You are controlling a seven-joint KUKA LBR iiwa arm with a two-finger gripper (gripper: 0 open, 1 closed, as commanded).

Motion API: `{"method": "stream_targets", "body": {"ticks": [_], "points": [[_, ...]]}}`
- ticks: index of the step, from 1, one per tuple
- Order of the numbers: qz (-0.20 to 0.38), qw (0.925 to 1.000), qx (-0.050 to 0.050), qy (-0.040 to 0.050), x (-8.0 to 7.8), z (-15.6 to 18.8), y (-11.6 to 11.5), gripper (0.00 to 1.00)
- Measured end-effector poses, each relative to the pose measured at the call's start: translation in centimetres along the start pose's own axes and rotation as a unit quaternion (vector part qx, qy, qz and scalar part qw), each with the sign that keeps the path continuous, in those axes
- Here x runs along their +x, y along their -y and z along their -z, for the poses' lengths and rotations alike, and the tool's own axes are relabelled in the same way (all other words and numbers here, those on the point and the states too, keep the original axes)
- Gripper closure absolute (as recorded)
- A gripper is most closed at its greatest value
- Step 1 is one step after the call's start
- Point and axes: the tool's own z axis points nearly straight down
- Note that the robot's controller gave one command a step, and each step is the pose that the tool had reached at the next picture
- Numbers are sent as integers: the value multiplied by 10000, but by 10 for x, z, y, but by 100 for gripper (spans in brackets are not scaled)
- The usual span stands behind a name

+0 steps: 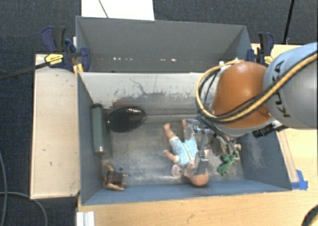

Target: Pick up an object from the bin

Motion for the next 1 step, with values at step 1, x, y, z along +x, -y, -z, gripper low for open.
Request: {"method": "stream_targets", "body": {"ticks": [1], "points": [[-6,10000,-2,43,-2,4,0,0]]}}
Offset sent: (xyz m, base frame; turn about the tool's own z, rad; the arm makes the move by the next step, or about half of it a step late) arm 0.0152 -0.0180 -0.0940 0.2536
